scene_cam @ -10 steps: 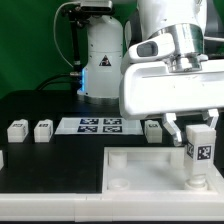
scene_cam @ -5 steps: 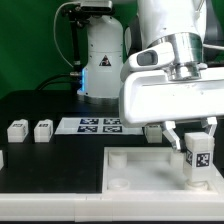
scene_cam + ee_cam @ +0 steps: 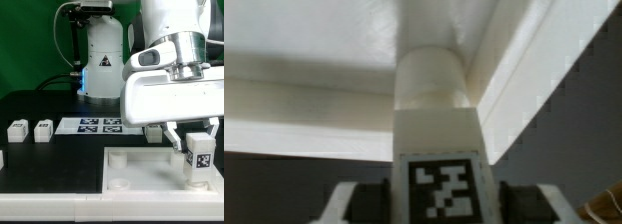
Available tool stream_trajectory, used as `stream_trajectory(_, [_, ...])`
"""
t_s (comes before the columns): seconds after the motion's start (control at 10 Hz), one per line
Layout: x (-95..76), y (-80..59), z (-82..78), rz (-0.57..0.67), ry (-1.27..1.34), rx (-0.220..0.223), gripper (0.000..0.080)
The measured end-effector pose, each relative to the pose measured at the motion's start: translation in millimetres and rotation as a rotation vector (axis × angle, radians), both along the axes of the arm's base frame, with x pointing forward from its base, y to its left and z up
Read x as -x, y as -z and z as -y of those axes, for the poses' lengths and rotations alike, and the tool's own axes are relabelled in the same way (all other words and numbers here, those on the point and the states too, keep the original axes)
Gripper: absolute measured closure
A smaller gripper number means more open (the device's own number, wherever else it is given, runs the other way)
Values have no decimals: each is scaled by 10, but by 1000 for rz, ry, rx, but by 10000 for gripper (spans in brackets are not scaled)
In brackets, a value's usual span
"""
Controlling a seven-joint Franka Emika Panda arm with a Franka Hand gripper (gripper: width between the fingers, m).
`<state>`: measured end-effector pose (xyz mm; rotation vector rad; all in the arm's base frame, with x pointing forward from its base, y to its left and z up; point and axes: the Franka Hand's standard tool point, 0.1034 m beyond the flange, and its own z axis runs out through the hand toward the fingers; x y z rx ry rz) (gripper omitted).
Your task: Assemble one leg
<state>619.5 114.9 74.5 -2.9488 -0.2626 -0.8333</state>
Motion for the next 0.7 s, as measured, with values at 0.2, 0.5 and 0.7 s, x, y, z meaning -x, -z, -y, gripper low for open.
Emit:
stream_trajectory(0.2, [2,3,-2,-1,-1,0,253])
stream_trajectory(0.5, [3,5,-2,-1,-2,1,156])
stream_trajectory(0.7, [3,7,-2,-1,-2,1,151])
